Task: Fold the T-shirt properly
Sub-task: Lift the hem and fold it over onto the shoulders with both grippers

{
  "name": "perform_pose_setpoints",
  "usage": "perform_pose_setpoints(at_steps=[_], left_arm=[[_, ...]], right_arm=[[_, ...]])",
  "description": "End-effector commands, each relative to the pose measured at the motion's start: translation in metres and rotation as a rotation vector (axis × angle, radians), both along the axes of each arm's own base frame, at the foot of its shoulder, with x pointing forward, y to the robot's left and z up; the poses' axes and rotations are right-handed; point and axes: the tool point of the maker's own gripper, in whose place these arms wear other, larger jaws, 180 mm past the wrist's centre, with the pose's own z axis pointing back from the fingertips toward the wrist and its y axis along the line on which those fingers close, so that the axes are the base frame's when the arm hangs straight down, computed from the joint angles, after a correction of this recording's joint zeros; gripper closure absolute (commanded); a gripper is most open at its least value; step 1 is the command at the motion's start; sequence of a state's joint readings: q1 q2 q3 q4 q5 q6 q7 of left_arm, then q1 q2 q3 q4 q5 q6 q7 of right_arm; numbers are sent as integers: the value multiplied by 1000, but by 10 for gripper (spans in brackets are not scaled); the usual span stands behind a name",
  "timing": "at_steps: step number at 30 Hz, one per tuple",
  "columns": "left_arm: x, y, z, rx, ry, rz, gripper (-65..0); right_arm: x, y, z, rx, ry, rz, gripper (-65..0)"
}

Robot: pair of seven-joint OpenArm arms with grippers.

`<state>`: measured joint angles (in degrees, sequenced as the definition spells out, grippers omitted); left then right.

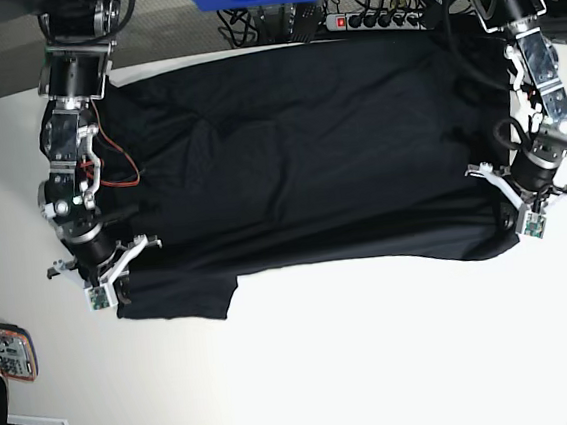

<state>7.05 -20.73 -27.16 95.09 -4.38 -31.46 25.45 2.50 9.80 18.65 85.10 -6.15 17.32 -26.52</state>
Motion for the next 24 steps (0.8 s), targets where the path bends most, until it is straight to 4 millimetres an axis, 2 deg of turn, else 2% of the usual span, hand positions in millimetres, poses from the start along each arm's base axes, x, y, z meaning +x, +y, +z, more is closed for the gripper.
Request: perform_pose_setpoints(at_steps=[1,8,15,18,24], left_arm=[[2,-1,15,9,-51,-8,0],[-21,0,18,-1,-64,35,0],[-47,-9,21,3,-61,45,0],[-53,-9,18,-10,-56,66,0],[-69,3,14,6,-33,102,0]], right_arm=[[7,-1,26,-2,-86,6,0],[-19,5,26,-25,-83,27,0],[-61,8,8,-58,12,39,0],[-71,9,7,-73,36,42,0],[-91,-13,13,-106,47,-15,0]])
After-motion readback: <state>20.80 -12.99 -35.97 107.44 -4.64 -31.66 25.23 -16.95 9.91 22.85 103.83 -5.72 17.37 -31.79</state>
